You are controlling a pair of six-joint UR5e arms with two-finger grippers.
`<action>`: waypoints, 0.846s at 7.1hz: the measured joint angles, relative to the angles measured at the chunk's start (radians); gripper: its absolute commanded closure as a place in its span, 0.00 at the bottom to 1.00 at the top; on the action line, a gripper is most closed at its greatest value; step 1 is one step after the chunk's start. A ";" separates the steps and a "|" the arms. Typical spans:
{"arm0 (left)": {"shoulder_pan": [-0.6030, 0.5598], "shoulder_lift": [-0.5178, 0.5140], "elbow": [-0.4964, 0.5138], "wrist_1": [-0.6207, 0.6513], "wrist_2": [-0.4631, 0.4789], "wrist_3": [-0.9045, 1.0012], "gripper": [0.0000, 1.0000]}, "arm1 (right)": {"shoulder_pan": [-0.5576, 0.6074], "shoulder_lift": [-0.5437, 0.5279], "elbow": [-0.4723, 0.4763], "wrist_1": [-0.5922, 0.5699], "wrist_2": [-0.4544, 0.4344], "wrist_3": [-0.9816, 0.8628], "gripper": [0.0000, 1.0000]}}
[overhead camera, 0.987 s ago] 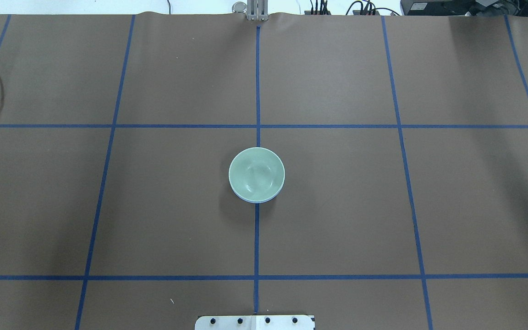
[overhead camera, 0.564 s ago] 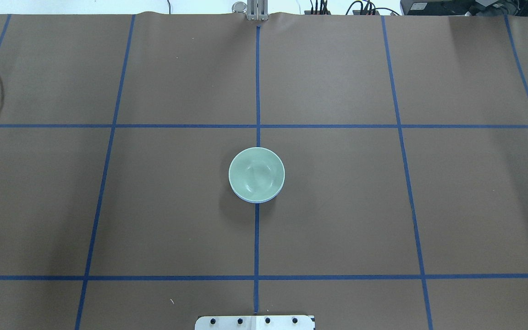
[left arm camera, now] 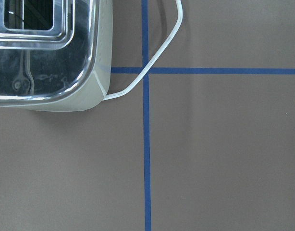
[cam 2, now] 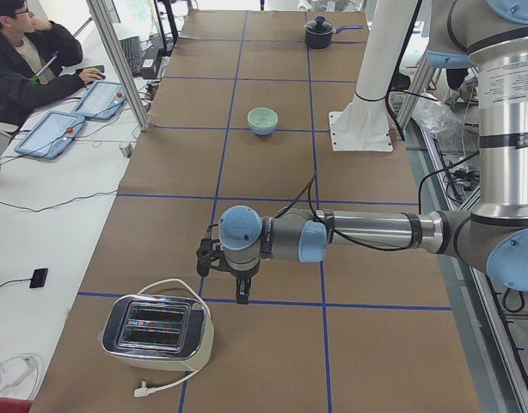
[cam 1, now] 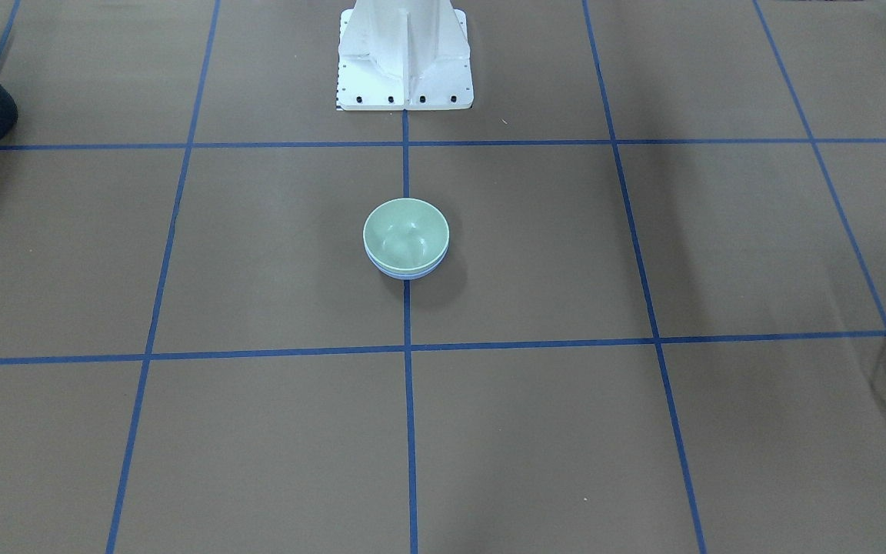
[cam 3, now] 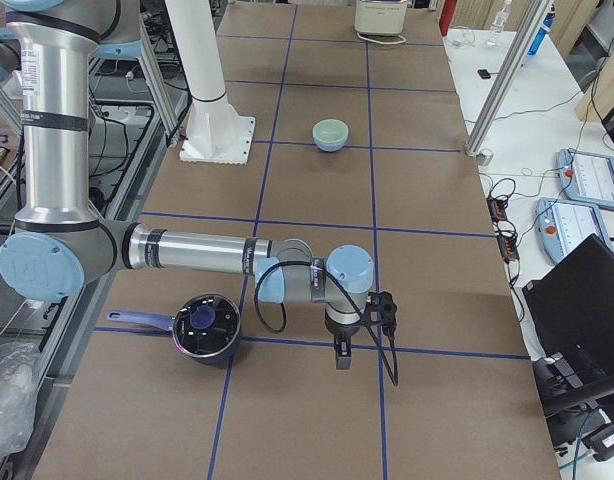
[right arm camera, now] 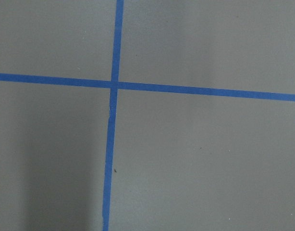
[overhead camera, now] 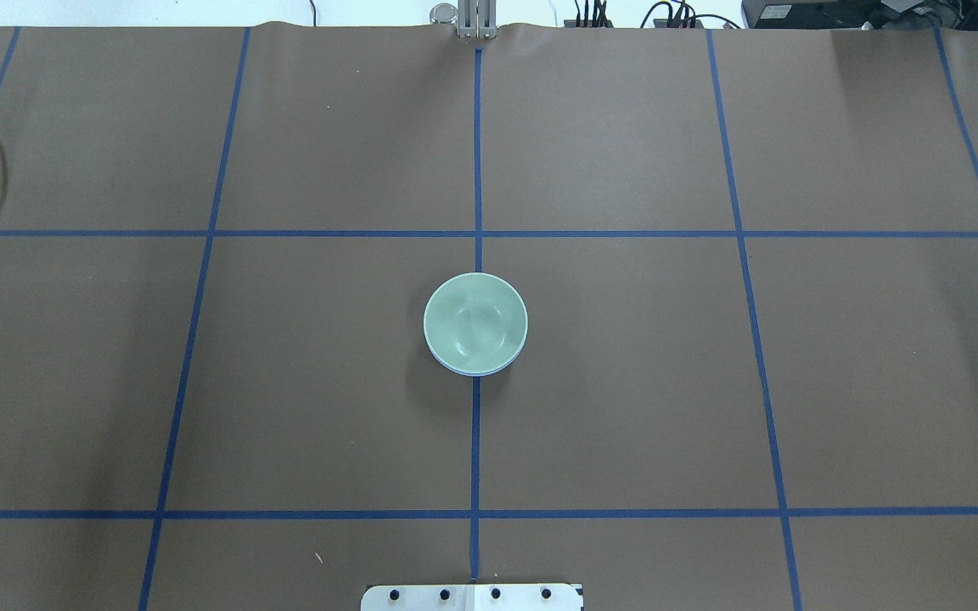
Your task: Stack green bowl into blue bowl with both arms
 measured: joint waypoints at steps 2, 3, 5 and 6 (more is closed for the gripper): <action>-0.005 0.004 -0.001 0.000 0.034 0.000 0.01 | 0.000 0.000 0.001 0.001 0.001 0.001 0.00; -0.005 0.006 -0.001 0.000 0.038 -0.001 0.01 | 0.000 0.001 0.001 0.001 0.001 0.001 0.00; -0.006 0.007 -0.002 0.000 0.040 -0.001 0.01 | 0.000 0.001 0.000 0.001 0.002 0.002 0.00; -0.006 0.008 -0.003 0.000 0.041 -0.001 0.01 | 0.000 0.001 0.000 0.001 0.002 0.002 0.00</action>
